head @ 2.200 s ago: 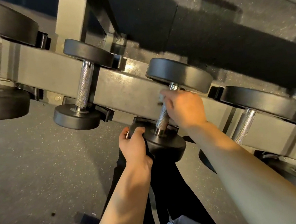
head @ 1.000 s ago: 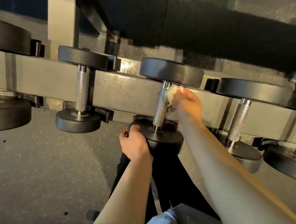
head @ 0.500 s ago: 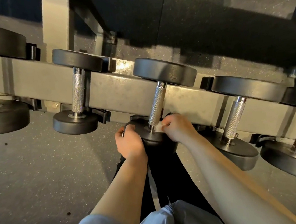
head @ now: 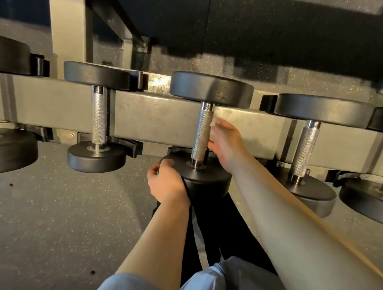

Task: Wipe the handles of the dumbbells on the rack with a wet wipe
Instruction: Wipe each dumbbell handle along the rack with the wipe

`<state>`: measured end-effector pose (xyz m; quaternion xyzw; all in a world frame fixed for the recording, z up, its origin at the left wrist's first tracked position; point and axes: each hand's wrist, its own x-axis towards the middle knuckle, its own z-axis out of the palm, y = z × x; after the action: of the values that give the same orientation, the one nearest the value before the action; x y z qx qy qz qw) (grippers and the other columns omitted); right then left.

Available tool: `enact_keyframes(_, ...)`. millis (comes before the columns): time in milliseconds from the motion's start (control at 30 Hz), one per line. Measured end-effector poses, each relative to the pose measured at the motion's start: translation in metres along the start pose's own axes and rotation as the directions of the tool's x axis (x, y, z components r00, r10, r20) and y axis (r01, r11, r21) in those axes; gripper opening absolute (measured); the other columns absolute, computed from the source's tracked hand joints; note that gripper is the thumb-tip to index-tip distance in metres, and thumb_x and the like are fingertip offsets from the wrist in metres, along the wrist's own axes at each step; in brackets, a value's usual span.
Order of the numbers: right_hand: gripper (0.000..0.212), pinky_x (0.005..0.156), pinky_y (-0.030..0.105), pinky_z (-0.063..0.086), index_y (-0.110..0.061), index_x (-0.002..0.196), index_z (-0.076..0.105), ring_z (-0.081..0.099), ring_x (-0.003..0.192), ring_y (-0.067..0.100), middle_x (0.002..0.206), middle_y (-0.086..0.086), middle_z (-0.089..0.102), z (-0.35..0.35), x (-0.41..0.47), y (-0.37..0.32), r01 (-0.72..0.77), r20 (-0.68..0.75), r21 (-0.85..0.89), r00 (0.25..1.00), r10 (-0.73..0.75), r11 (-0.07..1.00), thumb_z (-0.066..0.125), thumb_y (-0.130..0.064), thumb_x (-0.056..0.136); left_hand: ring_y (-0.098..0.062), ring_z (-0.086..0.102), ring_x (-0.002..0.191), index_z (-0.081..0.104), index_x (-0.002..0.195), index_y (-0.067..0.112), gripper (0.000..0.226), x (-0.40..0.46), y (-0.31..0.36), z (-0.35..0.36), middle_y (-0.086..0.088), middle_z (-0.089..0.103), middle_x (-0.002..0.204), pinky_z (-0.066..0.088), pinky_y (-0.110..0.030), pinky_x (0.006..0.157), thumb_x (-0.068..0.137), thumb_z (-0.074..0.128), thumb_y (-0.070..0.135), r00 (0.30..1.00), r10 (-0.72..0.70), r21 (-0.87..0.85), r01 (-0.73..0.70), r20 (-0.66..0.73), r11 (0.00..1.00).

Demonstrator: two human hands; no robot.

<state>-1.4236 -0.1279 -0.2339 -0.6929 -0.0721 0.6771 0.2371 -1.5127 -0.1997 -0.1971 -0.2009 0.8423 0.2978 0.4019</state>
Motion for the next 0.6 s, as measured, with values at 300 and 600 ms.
enact_keyframes(300, 0.01, 0.078, 0.029, 0.053, -0.01, 0.088, 0.062, 0.061, 0.068, 0.013, 0.076, 0.003, 0.064, 0.006, -0.003, -0.024, -0.003, -0.104, 0.299, 0.994, 0.036, 0.954, 0.055, -0.006, 0.094, -0.025, 0.054, 0.09, 0.058, 0.103, 0.02, 0.017, -0.003, 0.001, 0.0, 0.0, 0.057, 0.089, 0.04, -0.032, 0.08, 0.085, 0.058, 0.019, 1.0, 0.009, -0.016, -0.009, 0.025, 1.0)
enact_keyframes(600, 0.025, 0.084, 0.033, 0.054, -0.016, 0.088, 0.063, 0.066, 0.082, 0.014, 0.086, 0.003, 0.069, 0.003, -0.022, -0.018, 0.02, 0.008, 0.12, 1.0, -0.021, 0.993, 0.044, -0.004, 0.099, -0.011, 0.047, 0.073, 0.06, 0.11, 0.018, 0.023, -0.005, 0.0, -0.001, 0.004, 0.053, 0.086, 0.034, -0.03, 0.075, 0.087, 0.057, 0.019, 1.0, 0.001, -0.051, 0.0, 0.027, 0.999)
